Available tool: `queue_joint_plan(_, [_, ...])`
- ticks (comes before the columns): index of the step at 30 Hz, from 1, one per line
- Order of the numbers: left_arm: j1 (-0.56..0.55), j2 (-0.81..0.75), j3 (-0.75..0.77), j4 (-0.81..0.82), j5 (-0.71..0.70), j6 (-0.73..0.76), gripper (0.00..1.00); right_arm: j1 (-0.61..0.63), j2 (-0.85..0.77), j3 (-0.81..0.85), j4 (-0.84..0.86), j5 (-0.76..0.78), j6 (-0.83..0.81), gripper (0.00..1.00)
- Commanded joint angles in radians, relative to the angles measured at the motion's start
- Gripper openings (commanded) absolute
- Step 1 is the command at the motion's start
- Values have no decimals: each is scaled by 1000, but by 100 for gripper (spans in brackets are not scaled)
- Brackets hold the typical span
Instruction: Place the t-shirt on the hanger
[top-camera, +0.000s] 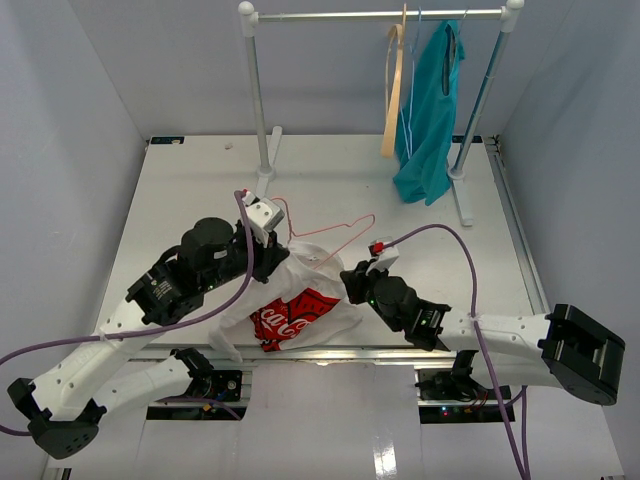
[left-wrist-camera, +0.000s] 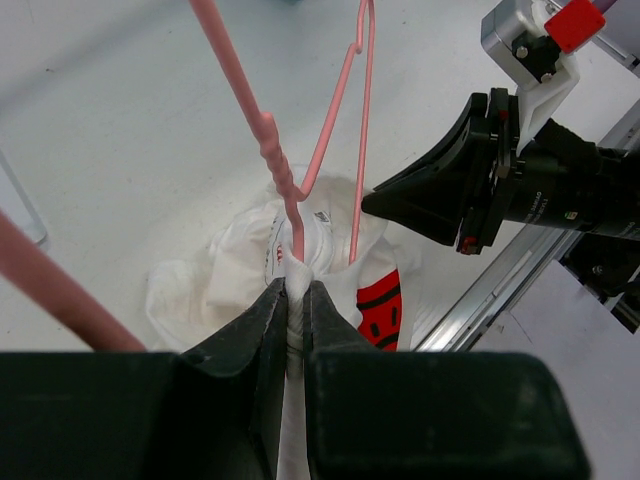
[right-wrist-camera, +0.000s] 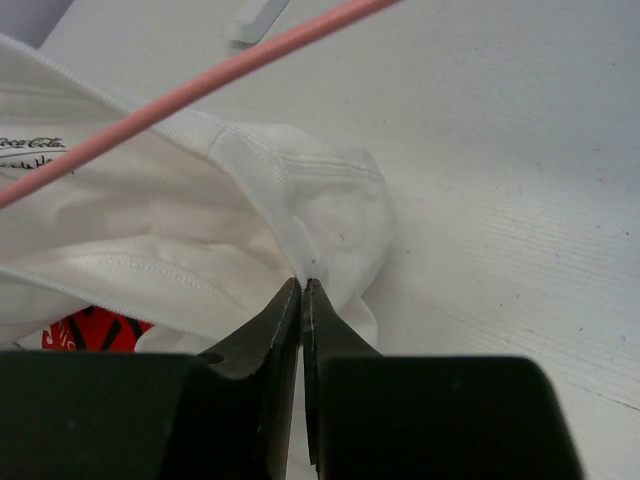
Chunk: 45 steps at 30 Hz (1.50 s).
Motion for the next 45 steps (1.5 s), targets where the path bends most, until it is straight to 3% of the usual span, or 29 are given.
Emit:
queue_joint_plan(1, [-3,-60,-6,36,43,-14,0,0,-44,6,121,30,-34,8])
queue_joint_plan(6, [-2,-99,-9,17,110,28,0,-59,-97,21,48,87,-34,8])
queue_joint_plan(10, [-3,-131,-17,-9,195,75,0,-192,-166,35,-60,11,-19,8])
queue_joint_plan(14, [-3,-132,-21,-34,153,125,0,-305,-238,36,-109,-49,-32,8])
queue_joint_plan(21, [-3,-95,-25,-58,122,181,0,-343,-331,97,-208,-31,-90,8])
queue_joint_plan(30, [-3,-78,-38,-50,265,224,0,-359,-293,226,-314,-45,-176,8])
queue_joint_plan(42, [-3,10,-20,-87,69,239,0,-369,-322,376,-469,-44,-284,8])
queue_joint_plan(45, [-5,52,1,-85,91,244,0,-369,-308,407,-501,-174,-319,8])
